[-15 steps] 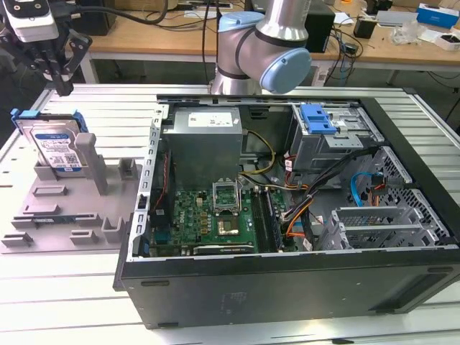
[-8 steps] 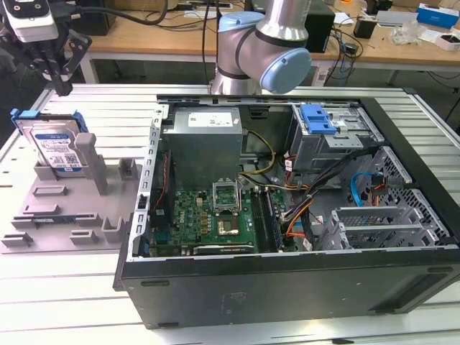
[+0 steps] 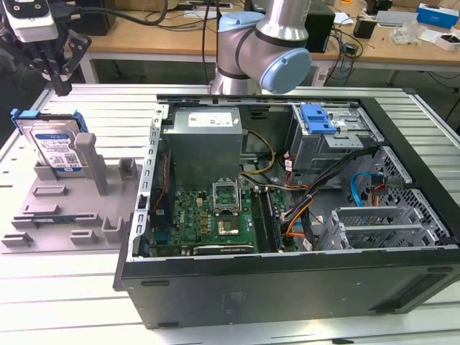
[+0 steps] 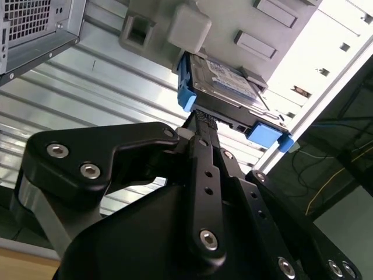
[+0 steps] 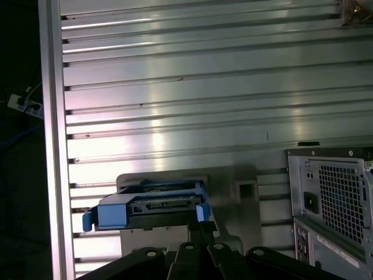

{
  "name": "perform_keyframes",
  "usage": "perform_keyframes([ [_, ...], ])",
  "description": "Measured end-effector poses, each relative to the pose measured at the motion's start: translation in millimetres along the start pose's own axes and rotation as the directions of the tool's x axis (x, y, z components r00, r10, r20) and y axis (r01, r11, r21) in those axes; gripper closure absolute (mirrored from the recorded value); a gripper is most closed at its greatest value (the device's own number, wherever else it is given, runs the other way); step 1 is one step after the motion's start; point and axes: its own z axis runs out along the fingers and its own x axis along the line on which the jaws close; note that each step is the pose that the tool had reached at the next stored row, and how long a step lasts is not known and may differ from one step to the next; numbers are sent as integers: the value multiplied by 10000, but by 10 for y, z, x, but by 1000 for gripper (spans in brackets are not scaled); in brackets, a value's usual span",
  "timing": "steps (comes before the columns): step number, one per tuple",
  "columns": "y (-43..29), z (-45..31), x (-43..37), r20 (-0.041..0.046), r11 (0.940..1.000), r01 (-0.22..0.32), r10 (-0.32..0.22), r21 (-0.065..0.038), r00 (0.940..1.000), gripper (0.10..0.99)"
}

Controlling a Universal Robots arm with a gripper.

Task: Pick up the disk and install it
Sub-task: 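Pick up the disk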

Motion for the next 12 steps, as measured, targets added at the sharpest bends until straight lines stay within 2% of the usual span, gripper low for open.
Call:
perform_keyframes([
  [2,0,0,1,-28,9975,702,-702,28,9975,980],
  [3,1,3,1,-51,9920,1260,-1259,48,9920,980],
  [7,0,14,0,-94,9774,2112,-2112,79,9774,980],
  [8,0,18,0,-106,9721,2346,-2345,87,9721,980],
  [9,0,26,0,-121,9626,2708,-2707,100,9626,980],
  [11,-1,30,0,-114,9538,3004,-3002,114,9538,980],
  [12,-1,34,0,-108,9468,3216,-3214,123,9469,980],
])
